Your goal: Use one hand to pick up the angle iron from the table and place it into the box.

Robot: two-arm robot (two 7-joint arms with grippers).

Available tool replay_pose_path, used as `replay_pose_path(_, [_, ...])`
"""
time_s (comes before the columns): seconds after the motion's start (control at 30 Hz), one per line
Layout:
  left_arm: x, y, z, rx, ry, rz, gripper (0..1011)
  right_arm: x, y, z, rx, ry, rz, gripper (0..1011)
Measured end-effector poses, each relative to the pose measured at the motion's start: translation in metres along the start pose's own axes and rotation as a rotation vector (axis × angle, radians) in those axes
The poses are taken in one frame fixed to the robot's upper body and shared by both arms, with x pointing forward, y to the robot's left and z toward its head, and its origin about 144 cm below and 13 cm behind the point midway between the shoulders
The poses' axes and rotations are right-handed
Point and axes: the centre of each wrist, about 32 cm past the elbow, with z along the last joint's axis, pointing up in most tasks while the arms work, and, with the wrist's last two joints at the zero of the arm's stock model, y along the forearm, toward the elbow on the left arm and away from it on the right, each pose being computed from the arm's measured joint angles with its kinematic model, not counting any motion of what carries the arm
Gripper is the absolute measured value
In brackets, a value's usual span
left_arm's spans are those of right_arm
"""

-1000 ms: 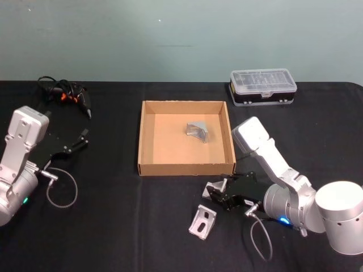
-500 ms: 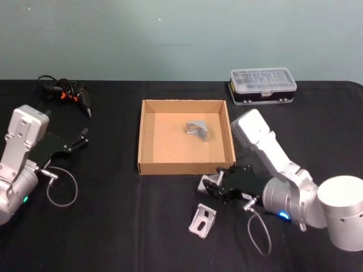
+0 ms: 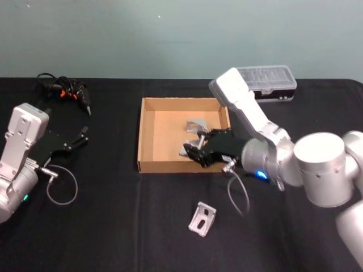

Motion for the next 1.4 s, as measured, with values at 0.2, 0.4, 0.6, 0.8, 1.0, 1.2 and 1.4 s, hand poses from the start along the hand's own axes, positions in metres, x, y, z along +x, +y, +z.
replay_pose_path(0.2, [0.0,0.0,0.0,0.0,0.0,0.0,1011,0.011,0.028,0.012,-0.019,0.003,-0.026,442])
replay_pose_path(0.4, [0.0,0.0,0.0,0.0,0.0,0.0,1011,0.022,0.053,0.012,-0.057,0.017,-0.037,442])
replay_pose_path(0.6, [0.0,0.0,0.0,0.0,0.0,0.0,1011,0.026,0.07,0.01,-0.086,0.025,-0.037,442])
replay_pose_path(0.8, [0.0,0.0,0.0,0.0,0.0,0.0,1011,0.025,0.077,0.007,-0.1,0.024,-0.034,442])
replay_pose_path(1.0, [0.0,0.0,0.0,0.0,0.0,0.0,1011,0.026,0.078,0.007,-0.101,0.024,-0.03,442])
replay_pose_path(1.2, [0.0,0.0,0.0,0.0,0.0,0.0,1011,0.026,0.077,0.007,-0.1,0.023,-0.03,486])
replay_pose_path(1.4, [0.0,0.0,0.0,0.0,0.0,0.0,1011,0.026,0.077,0.007,-0.1,0.024,-0.03,659])
